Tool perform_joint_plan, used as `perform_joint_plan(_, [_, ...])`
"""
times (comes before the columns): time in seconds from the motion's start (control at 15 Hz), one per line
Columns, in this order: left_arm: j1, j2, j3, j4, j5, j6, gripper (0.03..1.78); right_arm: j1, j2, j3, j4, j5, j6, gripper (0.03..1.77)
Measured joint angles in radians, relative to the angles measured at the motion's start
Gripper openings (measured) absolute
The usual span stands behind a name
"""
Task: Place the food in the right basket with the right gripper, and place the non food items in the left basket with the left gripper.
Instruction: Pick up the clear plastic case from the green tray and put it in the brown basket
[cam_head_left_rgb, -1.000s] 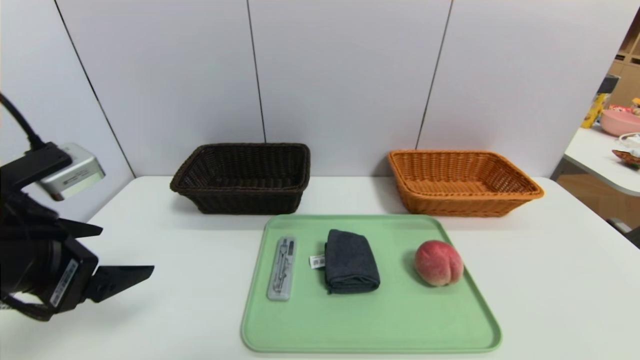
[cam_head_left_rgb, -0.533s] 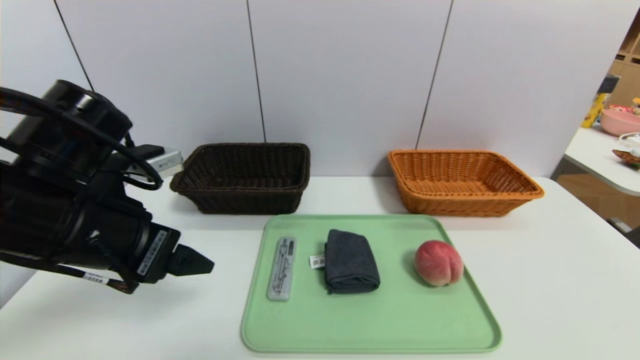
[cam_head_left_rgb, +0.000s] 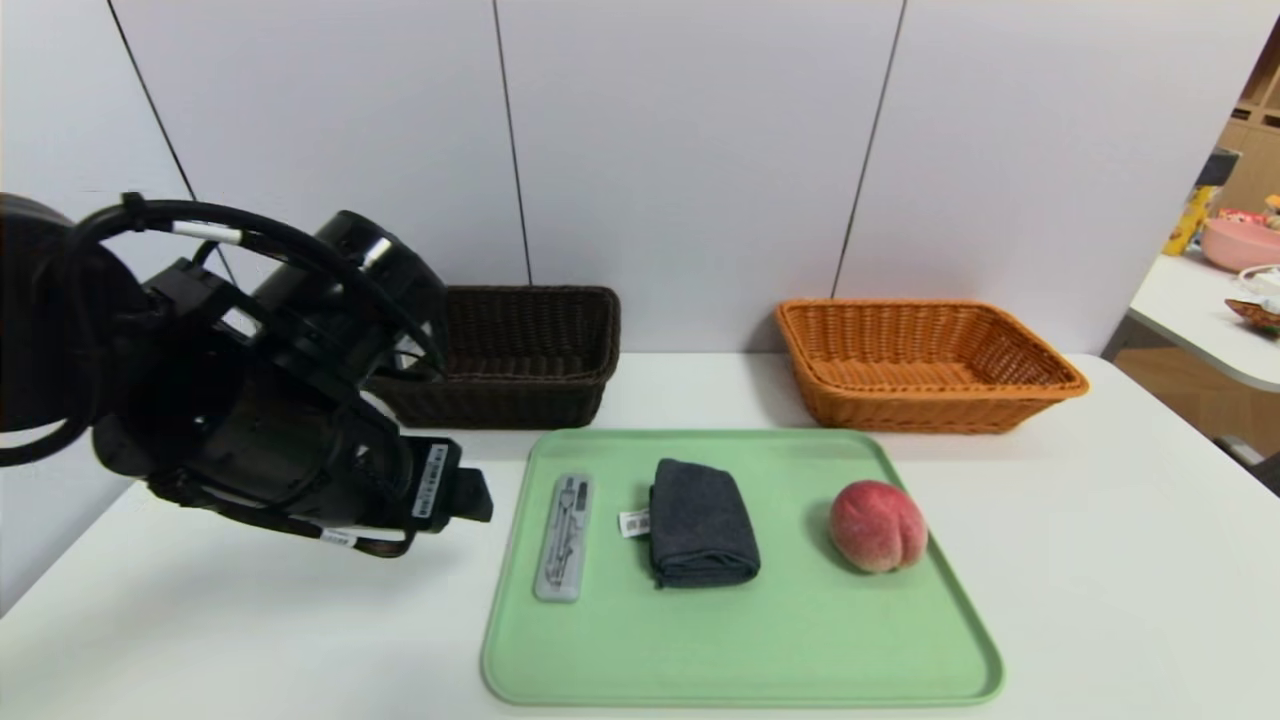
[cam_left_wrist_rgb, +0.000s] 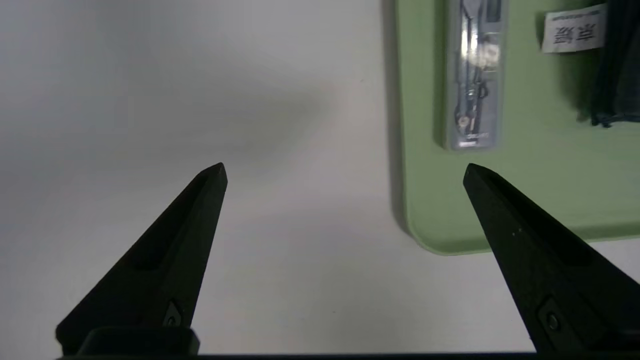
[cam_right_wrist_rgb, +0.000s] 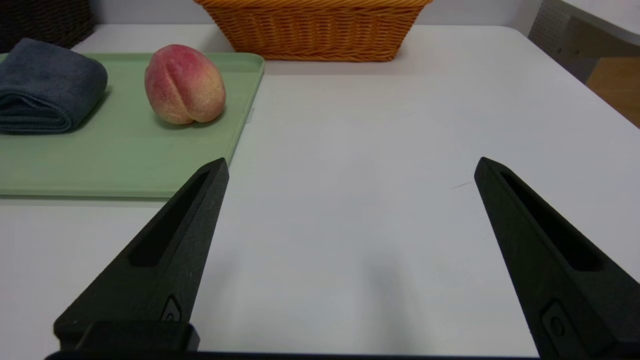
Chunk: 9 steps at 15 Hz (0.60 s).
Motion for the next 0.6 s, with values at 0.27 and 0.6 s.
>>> perform_joint_plan(0.27, [-0.119,0.1,-0.082,0.002,0.078,-0.101,1.69,0.0,0.0,0.0,0.0,0.001,0.0,1.7])
perform_joint_plan(0.6, [-0.168,0.178,-0.108,-0.006,0.091,-0.077,1.69,0.0,0.0,0.0,0.0,0.0,0.0,1.7])
